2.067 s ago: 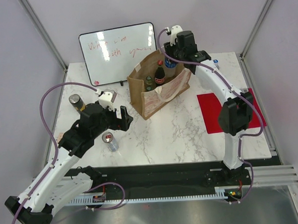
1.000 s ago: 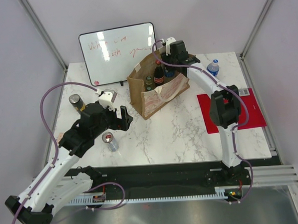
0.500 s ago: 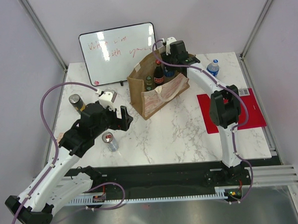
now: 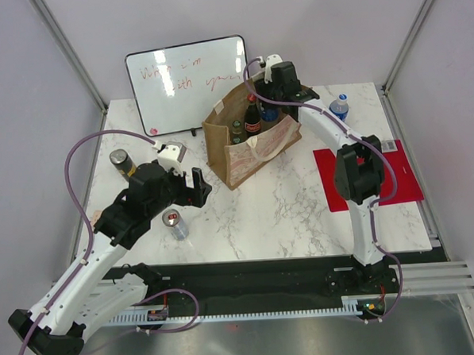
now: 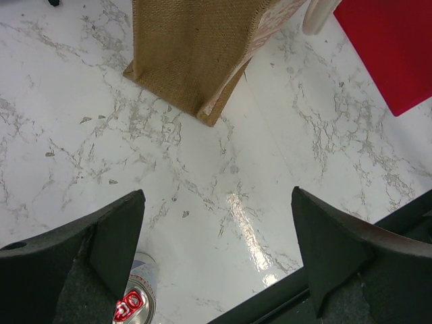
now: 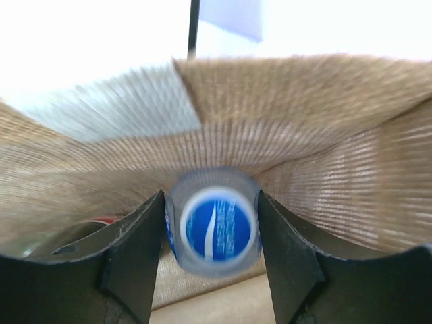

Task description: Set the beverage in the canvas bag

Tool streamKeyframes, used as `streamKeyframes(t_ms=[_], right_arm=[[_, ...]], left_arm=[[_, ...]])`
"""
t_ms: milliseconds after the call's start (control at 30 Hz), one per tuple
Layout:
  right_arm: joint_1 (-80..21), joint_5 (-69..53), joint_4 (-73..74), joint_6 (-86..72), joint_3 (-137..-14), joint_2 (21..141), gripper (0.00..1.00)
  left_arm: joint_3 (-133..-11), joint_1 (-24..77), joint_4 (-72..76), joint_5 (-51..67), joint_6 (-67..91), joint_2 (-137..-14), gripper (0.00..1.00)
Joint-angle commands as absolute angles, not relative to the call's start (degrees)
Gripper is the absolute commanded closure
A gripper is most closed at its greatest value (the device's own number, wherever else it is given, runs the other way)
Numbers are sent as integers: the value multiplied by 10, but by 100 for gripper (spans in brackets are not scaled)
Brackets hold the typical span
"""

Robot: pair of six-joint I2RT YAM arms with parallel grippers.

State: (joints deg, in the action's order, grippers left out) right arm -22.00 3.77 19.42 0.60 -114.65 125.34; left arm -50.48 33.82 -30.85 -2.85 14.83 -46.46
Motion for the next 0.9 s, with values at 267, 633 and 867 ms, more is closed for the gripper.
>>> streamKeyframes(t_ms=[267, 633, 867], right_arm=[[-221, 70, 162, -19, -1155, 1136, 33], [-221, 132, 199, -28, -1121, 1012, 32], [-193, 215, 256, -44, -1070, 985, 30]], left_arm=[[-503, 337, -287, -30, 124, -464, 4], [-501, 337, -286, -33, 124, -462, 4], [-501, 337, -286, -33, 124, -462, 4]])
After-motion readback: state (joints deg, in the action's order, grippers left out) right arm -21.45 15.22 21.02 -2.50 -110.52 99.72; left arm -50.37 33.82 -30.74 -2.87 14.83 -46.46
